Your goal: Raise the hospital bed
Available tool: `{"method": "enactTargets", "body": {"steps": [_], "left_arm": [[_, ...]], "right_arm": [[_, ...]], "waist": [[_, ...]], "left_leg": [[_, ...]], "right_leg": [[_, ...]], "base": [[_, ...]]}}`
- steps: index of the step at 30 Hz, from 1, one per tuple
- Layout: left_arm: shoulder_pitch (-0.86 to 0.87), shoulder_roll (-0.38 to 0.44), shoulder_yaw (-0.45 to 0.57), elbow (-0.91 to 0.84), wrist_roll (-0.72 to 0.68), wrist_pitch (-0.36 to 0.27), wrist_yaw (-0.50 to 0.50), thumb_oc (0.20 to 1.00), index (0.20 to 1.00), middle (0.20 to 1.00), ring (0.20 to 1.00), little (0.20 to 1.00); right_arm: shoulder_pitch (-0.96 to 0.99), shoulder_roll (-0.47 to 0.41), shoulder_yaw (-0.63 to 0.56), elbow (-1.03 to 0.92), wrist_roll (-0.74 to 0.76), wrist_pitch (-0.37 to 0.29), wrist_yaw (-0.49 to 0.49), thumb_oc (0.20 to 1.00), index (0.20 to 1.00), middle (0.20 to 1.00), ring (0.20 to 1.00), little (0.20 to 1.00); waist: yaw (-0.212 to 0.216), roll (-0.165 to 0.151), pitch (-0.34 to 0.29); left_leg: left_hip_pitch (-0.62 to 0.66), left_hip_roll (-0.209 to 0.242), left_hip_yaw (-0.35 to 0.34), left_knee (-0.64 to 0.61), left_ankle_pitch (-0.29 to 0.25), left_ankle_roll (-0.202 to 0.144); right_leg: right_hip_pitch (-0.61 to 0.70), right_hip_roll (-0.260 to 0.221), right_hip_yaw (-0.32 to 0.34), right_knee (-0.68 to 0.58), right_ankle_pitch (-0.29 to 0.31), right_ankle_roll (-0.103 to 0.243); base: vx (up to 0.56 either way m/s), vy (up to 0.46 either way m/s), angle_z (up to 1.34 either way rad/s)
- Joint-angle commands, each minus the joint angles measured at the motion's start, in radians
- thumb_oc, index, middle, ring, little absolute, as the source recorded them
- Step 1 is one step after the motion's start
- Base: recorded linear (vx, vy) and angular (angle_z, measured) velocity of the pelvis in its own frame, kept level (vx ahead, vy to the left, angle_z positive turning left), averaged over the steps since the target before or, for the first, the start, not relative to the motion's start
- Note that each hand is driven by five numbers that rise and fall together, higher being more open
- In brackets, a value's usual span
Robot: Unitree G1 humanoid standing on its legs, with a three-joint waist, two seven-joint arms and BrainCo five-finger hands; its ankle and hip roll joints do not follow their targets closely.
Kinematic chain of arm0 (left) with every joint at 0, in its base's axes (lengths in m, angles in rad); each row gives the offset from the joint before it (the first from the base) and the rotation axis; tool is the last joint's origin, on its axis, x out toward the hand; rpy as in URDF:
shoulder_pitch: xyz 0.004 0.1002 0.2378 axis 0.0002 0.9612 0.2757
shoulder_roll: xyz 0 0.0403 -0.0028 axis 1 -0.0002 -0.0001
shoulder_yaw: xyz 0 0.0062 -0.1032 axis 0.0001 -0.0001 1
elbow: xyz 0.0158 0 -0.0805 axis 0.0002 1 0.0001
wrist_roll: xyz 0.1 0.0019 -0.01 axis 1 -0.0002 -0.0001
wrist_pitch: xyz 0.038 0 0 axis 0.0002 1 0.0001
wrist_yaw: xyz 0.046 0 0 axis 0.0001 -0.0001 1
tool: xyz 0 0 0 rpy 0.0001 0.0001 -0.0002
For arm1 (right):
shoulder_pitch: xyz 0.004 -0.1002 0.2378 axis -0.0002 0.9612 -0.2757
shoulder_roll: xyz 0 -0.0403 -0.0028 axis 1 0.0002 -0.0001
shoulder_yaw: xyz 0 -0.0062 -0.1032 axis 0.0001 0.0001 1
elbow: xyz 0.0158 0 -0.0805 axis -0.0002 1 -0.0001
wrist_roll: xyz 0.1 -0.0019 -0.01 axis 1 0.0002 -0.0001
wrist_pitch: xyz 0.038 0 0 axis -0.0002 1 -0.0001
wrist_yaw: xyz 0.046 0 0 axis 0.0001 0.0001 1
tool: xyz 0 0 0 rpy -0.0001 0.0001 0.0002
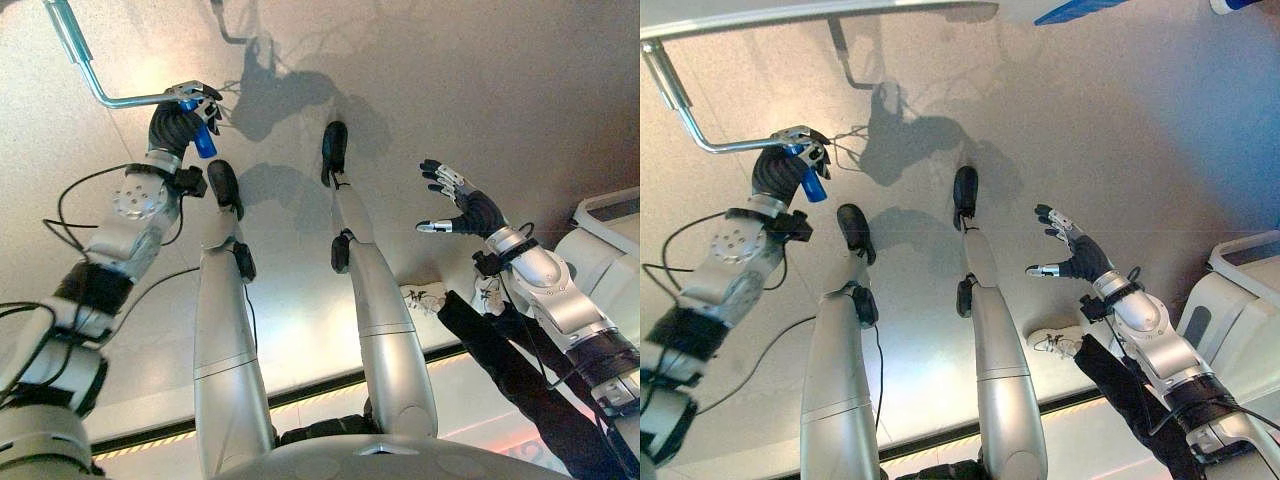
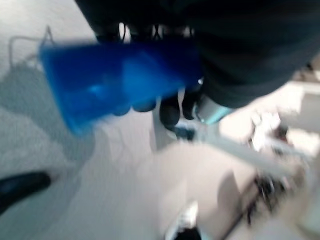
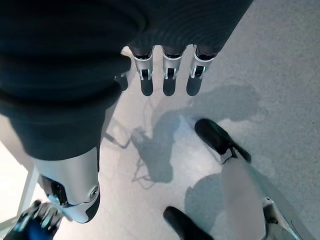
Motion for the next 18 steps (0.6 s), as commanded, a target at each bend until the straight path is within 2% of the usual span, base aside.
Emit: {"method": "enactTargets", "body": {"steps": [1, 5, 6, 11, 18], "left_arm": [[0.098, 0.034, 0.105, -0.262, -0.034, -0.097, -0.061, 0.2, 0.2, 0.2, 0.2, 0.2], [0.197, 0.072, 0.171, -0.356, -0.06, -0.112, -0.073, 0.2, 0.2, 0.2, 0.2, 0.2], [0.264, 0.096, 0.208, -0.419, -0.072, -0.113, -0.092, 0.2, 0.2, 0.2, 0.2, 0.2], [0.443, 0.104, 0.317, -0.516, -0.098, -0.123, -0.119, 0.2, 0.2, 0.2, 0.2, 0.2], [0.609, 0.094, 0.4, -0.577, -0.101, -0.118, -0.139, 0.2, 0.2, 0.2, 0.2, 0.2]], "right_arm": [[0.086, -0.051, -0.055, -0.037, -0.011, -0.011, 0.011, 1.0, 1.0, 1.0, 1.0, 1.0], [0.116, -0.05, -0.073, -0.048, -0.019, -0.016, 0.018, 1.0, 1.0, 1.0, 1.0, 1.0], [0.136, -0.048, -0.087, -0.056, -0.022, -0.019, 0.022, 1.0, 1.0, 1.0, 1.0, 1.0], [0.179, -0.043, -0.114, -0.065, -0.036, -0.03, 0.026, 1.0, 1.0, 1.0, 1.0, 1.0], [0.22, -0.03, -0.133, -0.075, -0.049, -0.035, 0.035, 1.0, 1.0, 1.0, 1.0, 1.0]], "waist": [[0.03, 0.054, 0.006], [0.041, 0.066, 0.006], [0.047, 0.073, 0.006], [0.063, 0.084, 0.006], [0.075, 0.095, 0.006]], "left_leg": [[0.118, -0.052, -0.015, -0.181, 0.064, 0.05], [0.122, -0.053, -0.014, -0.189, 0.067, 0.049], [0.123, -0.055, -0.016, -0.19, 0.068, 0.049], [0.129, -0.059, -0.02, -0.194, 0.071, 0.049], [0.128, -0.062, -0.023, -0.192, 0.073, 0.051]], "right_leg": [[0.057, -0.015, -0.055, 0.146, -0.16, 0.087], [0.059, -0.017, -0.057, 0.145, -0.161, 0.087], [0.059, -0.017, -0.058, 0.147, -0.161, 0.088], [0.064, -0.02, -0.059, 0.15, -0.163, 0.088], [0.065, -0.024, -0.065, 0.157, -0.166, 0.087]], "base": [[0.0, 0.0, 0.0], [0.0, -0.02, -0.04], [0.0, -0.026, -0.03], [0.0, -0.018, 0.01], [0.0, -0.002, 0.01]]}}
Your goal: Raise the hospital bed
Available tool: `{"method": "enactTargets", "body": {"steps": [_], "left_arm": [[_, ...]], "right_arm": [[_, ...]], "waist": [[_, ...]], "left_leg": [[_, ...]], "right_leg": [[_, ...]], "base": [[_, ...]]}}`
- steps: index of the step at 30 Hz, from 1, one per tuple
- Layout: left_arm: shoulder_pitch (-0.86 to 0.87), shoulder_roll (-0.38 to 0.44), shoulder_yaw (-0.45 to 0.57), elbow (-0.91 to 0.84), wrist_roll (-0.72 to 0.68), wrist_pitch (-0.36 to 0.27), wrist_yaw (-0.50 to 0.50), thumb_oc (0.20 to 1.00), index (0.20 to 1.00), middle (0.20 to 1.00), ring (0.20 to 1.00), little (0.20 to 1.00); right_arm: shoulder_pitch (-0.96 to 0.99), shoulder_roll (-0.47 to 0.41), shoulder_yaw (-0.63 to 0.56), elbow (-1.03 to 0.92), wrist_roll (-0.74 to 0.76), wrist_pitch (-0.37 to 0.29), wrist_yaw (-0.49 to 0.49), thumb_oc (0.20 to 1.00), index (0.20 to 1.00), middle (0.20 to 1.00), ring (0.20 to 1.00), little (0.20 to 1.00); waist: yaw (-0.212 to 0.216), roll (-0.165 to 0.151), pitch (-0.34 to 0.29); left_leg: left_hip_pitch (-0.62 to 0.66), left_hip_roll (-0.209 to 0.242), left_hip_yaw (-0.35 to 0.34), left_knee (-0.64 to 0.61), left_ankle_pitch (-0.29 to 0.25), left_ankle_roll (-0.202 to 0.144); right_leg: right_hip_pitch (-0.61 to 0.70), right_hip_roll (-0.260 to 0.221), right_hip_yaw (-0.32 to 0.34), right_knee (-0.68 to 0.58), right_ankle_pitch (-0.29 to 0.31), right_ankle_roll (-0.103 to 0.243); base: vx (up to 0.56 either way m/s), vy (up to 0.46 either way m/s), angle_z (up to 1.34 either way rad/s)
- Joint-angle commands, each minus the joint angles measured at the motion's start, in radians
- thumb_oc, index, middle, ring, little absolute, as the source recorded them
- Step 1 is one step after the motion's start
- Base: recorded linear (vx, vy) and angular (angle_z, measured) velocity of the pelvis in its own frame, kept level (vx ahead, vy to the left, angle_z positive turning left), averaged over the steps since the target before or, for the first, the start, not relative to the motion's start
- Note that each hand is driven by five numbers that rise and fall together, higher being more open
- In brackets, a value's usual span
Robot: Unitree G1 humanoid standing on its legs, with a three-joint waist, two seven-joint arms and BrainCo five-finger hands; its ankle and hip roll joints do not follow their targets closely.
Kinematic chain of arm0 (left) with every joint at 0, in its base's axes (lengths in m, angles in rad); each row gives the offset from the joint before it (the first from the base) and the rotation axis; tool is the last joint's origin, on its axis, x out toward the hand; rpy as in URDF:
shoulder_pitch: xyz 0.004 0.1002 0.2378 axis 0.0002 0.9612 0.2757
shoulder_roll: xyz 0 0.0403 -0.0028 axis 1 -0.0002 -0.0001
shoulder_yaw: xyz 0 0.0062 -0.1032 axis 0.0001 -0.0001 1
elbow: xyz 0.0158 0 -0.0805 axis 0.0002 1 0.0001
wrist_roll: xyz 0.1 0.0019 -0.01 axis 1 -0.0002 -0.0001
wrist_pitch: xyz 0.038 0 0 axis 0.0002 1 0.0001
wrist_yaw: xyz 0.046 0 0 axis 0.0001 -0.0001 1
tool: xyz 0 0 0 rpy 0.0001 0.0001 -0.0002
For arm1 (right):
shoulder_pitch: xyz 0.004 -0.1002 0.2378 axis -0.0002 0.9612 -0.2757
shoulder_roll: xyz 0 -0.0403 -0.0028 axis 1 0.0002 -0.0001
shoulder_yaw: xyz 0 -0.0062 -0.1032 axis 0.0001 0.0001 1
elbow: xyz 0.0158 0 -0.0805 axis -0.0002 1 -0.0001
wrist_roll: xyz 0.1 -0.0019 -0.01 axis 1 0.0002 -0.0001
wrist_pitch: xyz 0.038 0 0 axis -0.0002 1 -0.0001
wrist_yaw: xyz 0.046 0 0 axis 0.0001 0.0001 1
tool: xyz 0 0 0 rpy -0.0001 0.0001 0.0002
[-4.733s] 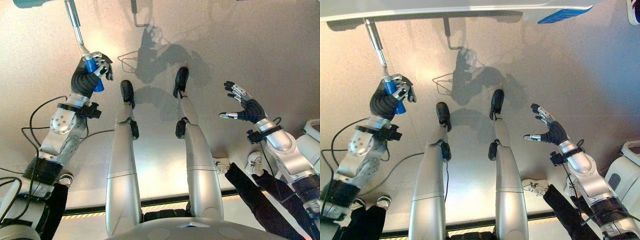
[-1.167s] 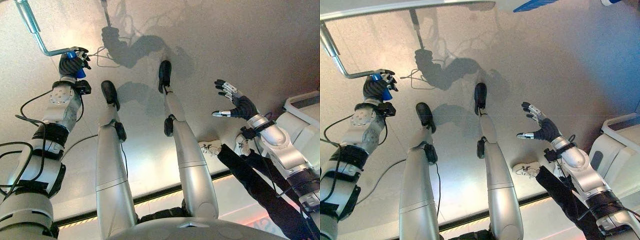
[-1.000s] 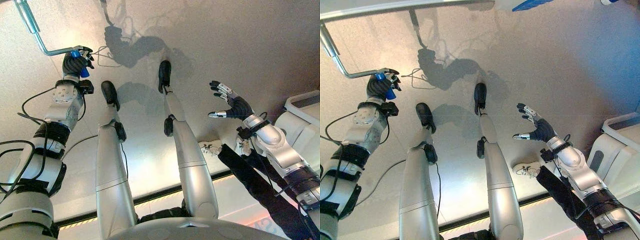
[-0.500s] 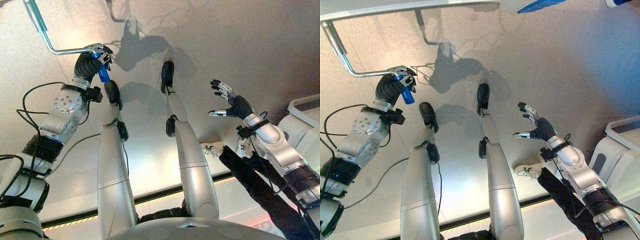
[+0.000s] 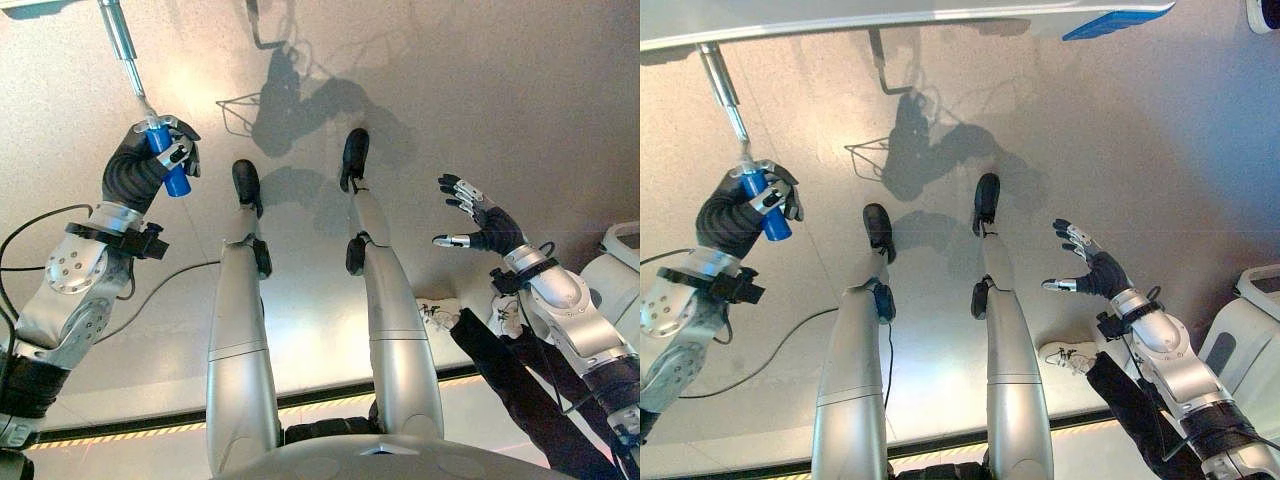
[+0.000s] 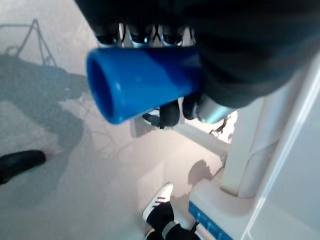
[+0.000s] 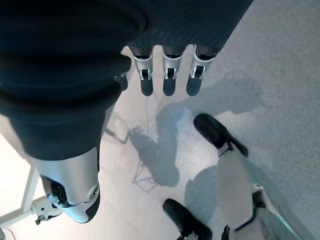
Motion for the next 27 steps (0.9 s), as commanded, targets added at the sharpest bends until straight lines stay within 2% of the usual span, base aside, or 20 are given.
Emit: {"method": "enactTargets", "body": {"steps": [1, 14, 22, 27], "left_arm": [[0.128, -0.026, 0.062, -0.132, 0.022, -0.077, -0.038, 0.2, 0.2, 0.2, 0.2, 0.2], [0.223, -0.069, 0.112, -0.065, 0.03, -0.086, -0.028, 0.2, 0.2, 0.2, 0.2, 0.2], [0.158, -0.112, 0.101, 0.07, 0.033, -0.085, 0.003, 0.2, 0.2, 0.2, 0.2, 0.2], [0.054, -0.138, 0.069, 0.183, 0.056, -0.079, 0.031, 0.2, 0.2, 0.2, 0.2, 0.2]], "right_arm": [[0.078, -0.026, -0.022, -0.029, -0.017, -0.037, 0.013, 1.0, 1.0, 1.0, 1.0, 1.0], [0.108, -0.033, -0.027, -0.034, -0.013, -0.051, 0.018, 1.0, 1.0, 1.0, 1.0, 1.0], [0.093, -0.04, -0.038, -0.041, -0.002, -0.052, 0.006, 1.0, 1.0, 1.0, 1.0, 1.0], [0.075, -0.039, -0.041, -0.04, 0.01, -0.044, 0.005, 1.0, 1.0, 1.0, 1.0, 1.0]], "waist": [[-0.014, 0.075, -0.007], [0.006, 0.079, -0.007], [0.002, 0.066, -0.007], [-0.009, 0.051, -0.007]], "left_leg": [[0.074, -0.068, -0.035, -0.152, 0.06, 0.065], [0.074, -0.073, -0.044, -0.159, 0.068, 0.066], [0.064, -0.07, -0.044, -0.15, 0.063, 0.068], [0.057, -0.068, -0.045, -0.139, 0.059, 0.067]], "right_leg": [[0.063, -0.024, -0.073, 0.11, -0.139, 0.103], [0.068, -0.036, -0.084, 0.115, -0.143, 0.108], [0.059, -0.038, -0.079, 0.116, -0.141, 0.105], [0.054, -0.037, -0.077, 0.114, -0.139, 0.104]], "base": [[0.0, -0.009, 0.05], [0.0, -0.001, 0.03], [0.0, 0.0, 0.0], [0.0, 0.032, 0.01]]}}
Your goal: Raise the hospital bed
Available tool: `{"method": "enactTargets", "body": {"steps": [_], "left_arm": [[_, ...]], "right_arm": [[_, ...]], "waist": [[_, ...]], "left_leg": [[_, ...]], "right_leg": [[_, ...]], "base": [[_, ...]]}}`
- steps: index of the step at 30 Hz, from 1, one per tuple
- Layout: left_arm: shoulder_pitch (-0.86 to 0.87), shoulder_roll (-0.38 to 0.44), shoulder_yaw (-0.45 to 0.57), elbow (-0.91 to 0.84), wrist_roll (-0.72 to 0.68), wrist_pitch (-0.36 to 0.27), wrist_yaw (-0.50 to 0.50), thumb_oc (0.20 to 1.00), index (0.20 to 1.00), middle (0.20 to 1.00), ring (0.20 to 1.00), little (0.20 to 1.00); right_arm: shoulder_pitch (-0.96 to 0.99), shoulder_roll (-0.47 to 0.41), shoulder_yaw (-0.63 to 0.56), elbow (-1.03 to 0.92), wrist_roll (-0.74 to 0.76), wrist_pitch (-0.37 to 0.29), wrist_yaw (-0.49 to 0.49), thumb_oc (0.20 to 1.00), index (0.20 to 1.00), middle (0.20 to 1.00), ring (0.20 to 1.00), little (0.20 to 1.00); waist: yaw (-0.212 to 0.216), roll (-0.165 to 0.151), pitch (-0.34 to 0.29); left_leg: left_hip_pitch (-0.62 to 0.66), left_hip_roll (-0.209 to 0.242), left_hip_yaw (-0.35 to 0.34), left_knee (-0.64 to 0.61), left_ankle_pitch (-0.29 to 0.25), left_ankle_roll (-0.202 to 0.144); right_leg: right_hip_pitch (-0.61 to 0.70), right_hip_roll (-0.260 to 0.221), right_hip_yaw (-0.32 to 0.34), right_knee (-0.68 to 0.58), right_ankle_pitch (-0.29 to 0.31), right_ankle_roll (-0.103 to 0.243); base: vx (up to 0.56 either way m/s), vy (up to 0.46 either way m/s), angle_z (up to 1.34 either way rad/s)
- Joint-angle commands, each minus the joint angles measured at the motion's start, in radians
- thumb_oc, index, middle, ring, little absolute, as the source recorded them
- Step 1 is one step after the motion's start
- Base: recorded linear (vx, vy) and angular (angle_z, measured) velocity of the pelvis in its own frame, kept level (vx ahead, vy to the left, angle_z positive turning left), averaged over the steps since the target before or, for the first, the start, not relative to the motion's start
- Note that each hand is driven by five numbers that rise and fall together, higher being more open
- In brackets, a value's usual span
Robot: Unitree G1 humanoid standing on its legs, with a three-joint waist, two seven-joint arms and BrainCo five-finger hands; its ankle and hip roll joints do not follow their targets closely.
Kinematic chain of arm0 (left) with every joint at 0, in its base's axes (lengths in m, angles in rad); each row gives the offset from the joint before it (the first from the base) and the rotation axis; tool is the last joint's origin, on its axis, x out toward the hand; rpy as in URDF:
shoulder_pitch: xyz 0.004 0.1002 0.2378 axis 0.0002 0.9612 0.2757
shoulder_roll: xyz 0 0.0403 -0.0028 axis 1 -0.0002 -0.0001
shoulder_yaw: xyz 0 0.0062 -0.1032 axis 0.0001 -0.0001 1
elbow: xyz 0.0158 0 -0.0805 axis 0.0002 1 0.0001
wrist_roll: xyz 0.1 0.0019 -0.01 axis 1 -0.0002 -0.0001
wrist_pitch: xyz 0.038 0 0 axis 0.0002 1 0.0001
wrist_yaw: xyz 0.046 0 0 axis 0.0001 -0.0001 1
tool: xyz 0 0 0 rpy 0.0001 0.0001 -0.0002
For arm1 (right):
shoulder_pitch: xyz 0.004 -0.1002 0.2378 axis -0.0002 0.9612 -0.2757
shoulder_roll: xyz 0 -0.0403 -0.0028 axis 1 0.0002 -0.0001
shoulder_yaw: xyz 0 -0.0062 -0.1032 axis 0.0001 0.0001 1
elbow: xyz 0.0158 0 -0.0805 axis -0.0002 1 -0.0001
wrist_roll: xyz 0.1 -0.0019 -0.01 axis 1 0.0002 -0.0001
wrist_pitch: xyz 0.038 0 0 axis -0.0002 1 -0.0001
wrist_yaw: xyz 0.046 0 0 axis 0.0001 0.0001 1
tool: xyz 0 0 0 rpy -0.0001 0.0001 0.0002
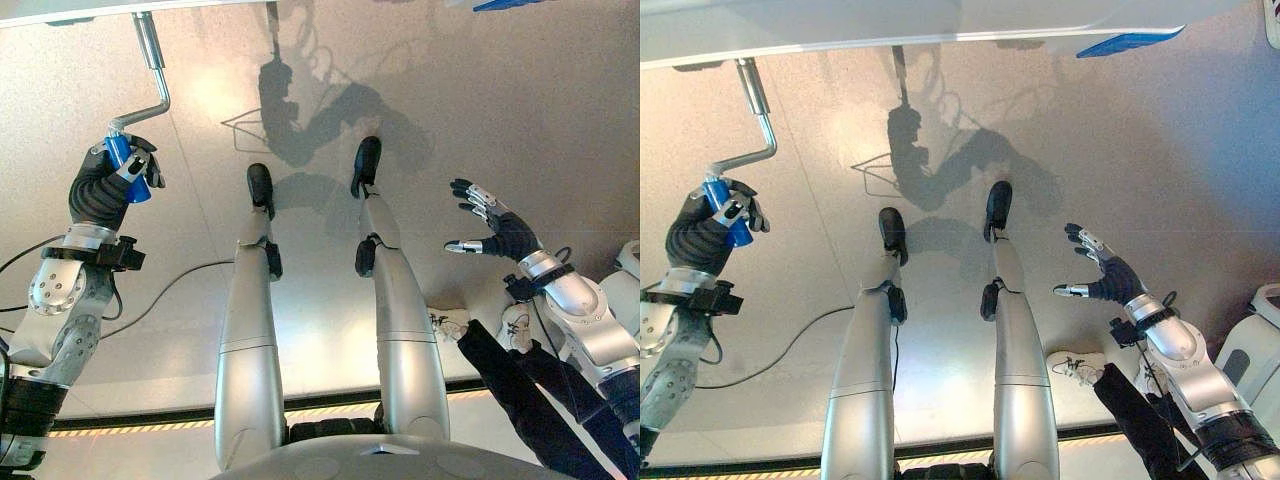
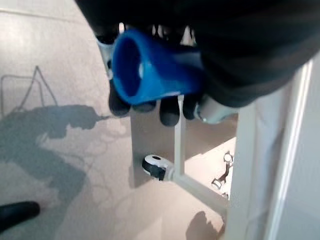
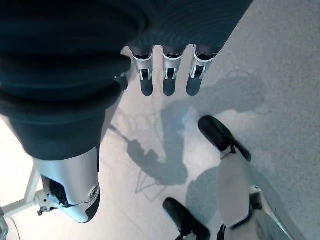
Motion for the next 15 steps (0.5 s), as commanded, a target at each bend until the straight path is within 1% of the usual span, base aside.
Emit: {"method": "enactTargets", "body": {"steps": [1, 4, 5, 8, 10, 12, 15], "left_arm": [[-0.027, -0.036, 0.002, 0.06, 0.056, -0.034, 0.038, 0.2, 0.2, 0.2, 0.2, 0.2], [-0.078, -0.049, -0.021, 0.105, 0.065, -0.031, 0.047, 0.2, 0.2, 0.2, 0.2, 0.2], [-0.143, -0.06, -0.054, 0.15, 0.071, -0.024, 0.062, 0.2, 0.2, 0.2, 0.2, 0.2], [-0.194, -0.067, -0.084, 0.184, 0.073, -0.022, 0.064, 0.2, 0.2, 0.2, 0.2, 0.2], [-0.256, -0.094, -0.117, 0.255, 0.073, -0.009, 0.068, 0.2, 0.2, 0.2, 0.2, 0.2], [-0.282, -0.106, -0.132, 0.275, 0.079, -0.007, 0.079, 0.2, 0.2, 0.2, 0.2, 0.2], [-0.375, -0.142, -0.18, 0.376, 0.08, 0.01, 0.087, 0.2, 0.2, 0.2, 0.2, 0.2]], "right_arm": [[0.008, -0.001, 0.01, -0.028, 0.022, -0.026, -0.006, 1.0, 1.0, 1.0, 1.0, 1.0], [-0.005, -0.005, 0.014, -0.025, 0.027, -0.023, -0.008, 1.0, 1.0, 1.0, 1.0, 1.0], [-0.027, -0.006, 0.03, -0.022, 0.03, -0.019, -0.008, 1.0, 1.0, 1.0, 1.0, 1.0], [-0.044, -0.012, 0.037, -0.016, 0.033, -0.014, -0.01, 1.0, 1.0, 1.0, 1.0, 1.0], [-0.07, -0.011, 0.052, -0.012, 0.041, -0.009, -0.01, 1.0, 1.0, 1.0, 1.0, 1.0], [-0.081, -0.008, 0.059, -0.01, 0.045, -0.007, -0.011, 1.0, 1.0, 1.0, 1.0, 1.0], [-0.111, 0.002, 0.079, 0.0, 0.051, -0.002, -0.012, 1.0, 1.0, 1.0, 1.0, 1.0]], "waist": [[-0.042, 0.0, -0.007], [-0.047, -0.007, -0.007], [-0.055, -0.017, -0.007], [-0.06, -0.025, -0.007], [-0.069, -0.038, -0.007], [-0.071, -0.042, -0.007], [-0.081, -0.052, -0.007]], "left_leg": [[0.012, -0.051, -0.023, -0.092, 0.043, 0.075], [0.008, -0.049, -0.023, -0.088, 0.042, 0.074], [0.006, -0.047, -0.023, -0.085, 0.042, 0.074], [0.005, -0.047, -0.024, -0.085, 0.039, 0.074], [0.002, -0.045, -0.024, -0.08, 0.037, 0.075], [0.001, -0.044, -0.023, -0.078, 0.035, 0.075], [-0.004, -0.041, -0.024, -0.072, 0.033, 0.075]], "right_leg": [[0.035, -0.021, -0.052, 0.081, -0.105, 0.109], [0.034, -0.02, -0.05, 0.08, -0.104, 0.109], [0.034, -0.019, -0.051, 0.079, -0.103, 0.109], [0.033, -0.018, -0.052, 0.076, -0.102, 0.109], [0.034, -0.016, -0.052, 0.072, -0.1, 0.109], [0.034, -0.016, -0.052, 0.071, -0.099, 0.109], [0.03, -0.012, -0.048, 0.072, -0.098, 0.107]], "base": [[0.0, 0.0, 0.0], [0.0, 0.024, 0.01], [0.0, 0.0, 0.0], [0.0, 0.009, 0.02], [0.0, 0.039, 0.06], [0.0, 0.022, 0.05], [0.0, 0.014, 0.0]]}}
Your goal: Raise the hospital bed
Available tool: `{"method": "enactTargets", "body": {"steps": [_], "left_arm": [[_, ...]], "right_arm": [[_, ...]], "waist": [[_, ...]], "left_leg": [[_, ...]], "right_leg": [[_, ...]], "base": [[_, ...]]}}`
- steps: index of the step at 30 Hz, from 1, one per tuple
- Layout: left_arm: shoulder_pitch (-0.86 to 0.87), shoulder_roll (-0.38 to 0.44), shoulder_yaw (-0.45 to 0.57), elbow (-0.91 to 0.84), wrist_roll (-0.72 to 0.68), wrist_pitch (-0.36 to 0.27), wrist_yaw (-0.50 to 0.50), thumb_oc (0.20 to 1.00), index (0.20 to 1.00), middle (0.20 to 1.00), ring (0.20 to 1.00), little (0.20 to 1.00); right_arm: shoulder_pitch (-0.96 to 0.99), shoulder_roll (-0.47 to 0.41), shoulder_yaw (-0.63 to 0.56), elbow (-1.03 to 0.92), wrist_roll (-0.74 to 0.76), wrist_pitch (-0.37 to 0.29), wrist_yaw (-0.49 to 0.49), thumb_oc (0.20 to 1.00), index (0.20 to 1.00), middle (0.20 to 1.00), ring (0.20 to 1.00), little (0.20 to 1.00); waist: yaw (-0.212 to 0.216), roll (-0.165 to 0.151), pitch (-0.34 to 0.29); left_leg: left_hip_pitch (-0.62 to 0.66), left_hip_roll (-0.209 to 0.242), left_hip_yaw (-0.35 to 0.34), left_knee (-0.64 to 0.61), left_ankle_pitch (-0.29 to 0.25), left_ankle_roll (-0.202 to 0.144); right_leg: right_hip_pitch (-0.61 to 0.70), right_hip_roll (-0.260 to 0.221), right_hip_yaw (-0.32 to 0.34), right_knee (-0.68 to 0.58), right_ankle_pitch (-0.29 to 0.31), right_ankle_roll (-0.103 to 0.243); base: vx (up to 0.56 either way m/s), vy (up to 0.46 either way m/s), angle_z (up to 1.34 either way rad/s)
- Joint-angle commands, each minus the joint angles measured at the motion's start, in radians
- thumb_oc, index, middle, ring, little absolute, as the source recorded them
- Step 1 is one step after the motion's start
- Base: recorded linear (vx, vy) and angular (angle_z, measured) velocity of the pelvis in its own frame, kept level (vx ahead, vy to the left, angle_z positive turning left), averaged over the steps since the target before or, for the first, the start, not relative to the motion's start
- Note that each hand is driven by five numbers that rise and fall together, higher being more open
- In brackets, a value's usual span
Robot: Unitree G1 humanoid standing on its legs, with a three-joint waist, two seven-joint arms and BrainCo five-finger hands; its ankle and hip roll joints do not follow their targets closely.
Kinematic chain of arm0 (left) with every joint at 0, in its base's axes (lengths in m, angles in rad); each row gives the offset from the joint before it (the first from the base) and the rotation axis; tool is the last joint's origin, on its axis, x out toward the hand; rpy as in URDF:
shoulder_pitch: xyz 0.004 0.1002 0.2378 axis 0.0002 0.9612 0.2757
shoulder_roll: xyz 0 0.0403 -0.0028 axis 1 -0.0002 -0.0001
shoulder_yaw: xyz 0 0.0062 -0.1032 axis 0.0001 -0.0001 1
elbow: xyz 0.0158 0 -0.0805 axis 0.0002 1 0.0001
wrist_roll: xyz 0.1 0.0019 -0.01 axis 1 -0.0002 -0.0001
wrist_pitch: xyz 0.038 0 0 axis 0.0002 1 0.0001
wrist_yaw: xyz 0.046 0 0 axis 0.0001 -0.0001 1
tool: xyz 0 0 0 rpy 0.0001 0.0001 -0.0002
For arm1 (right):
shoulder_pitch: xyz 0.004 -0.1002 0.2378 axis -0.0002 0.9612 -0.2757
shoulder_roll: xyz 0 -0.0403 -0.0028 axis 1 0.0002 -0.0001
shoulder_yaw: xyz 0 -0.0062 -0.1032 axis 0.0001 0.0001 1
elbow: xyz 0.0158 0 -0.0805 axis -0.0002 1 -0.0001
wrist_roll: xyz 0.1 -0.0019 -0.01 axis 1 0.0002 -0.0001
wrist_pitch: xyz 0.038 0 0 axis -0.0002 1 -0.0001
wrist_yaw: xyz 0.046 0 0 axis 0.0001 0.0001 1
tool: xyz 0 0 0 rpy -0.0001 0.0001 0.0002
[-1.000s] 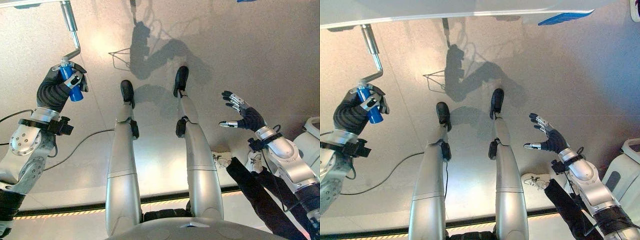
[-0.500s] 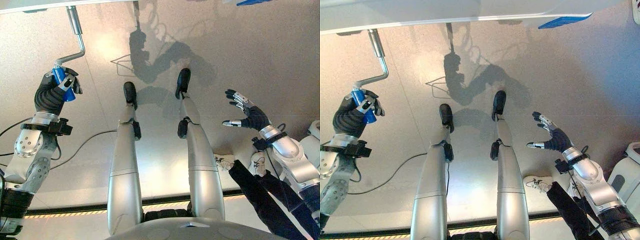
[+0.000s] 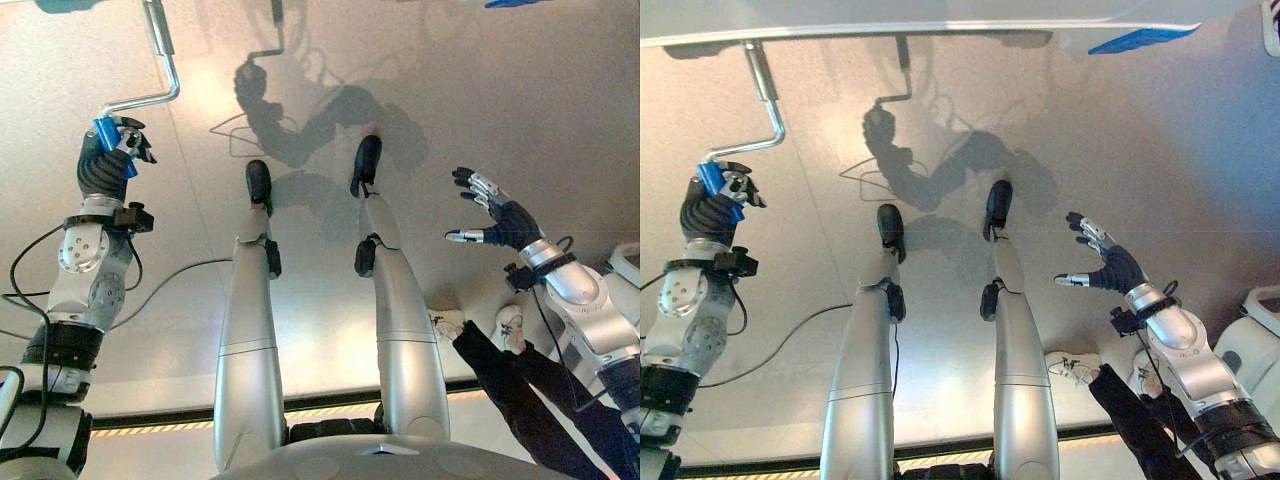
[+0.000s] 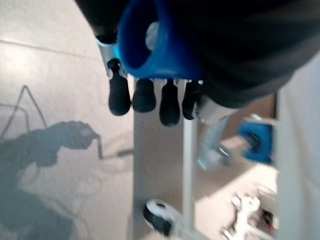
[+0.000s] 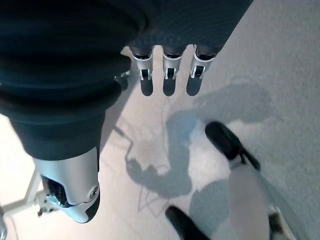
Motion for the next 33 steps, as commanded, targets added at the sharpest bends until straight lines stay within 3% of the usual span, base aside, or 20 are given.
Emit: {"method": "enactTargets", "body": {"steps": [1, 16, 33], "left_arm": [[-0.087, -0.074, -0.096, 0.029, 0.041, 0.018, -0.004, 0.2, 0.2, 0.2, 0.2, 0.2], [-0.39, -0.169, -0.259, 0.348, 0.149, 0.075, 0.017, 0.2, 0.2, 0.2, 0.2, 0.2], [-0.421, -0.197, -0.275, 0.407, 0.186, 0.083, 0.024, 0.2, 0.2, 0.2, 0.2, 0.2]], "right_arm": [[-0.044, 0.01, 0.074, -0.008, 0.041, -0.003, -0.004, 1.0, 1.0, 1.0, 1.0, 1.0], [-0.118, 0.024, 0.151, -0.007, 0.07, 0.011, 0.006, 1.0, 1.0, 1.0, 1.0, 1.0], [-0.125, 0.035, 0.179, 0.012, 0.075, 0.012, 0.008, 1.0, 1.0, 1.0, 1.0, 1.0]], "waist": [[-0.031, -0.04, 0.004], [-0.077, -0.074, 0.004], [-0.079, -0.059, 0.004]], "left_leg": [[0.064, -0.03, 0.0, -0.128, 0.035, 0.059], [0.067, -0.021, 0.003, -0.119, 0.029, 0.059], [0.088, -0.018, 0.007, -0.118, 0.033, 0.056]], "right_leg": [[0.035, -0.009, -0.028, 0.105, -0.12, 0.085], [0.035, 0.005, -0.019, 0.1, -0.114, 0.085], [0.046, 0.008, -0.018, 0.118, -0.119, 0.079]], "base": [[0.0, 0.018, -0.05], [0.0, -0.002, -0.06], [0.0, -0.002, 0.0]]}}
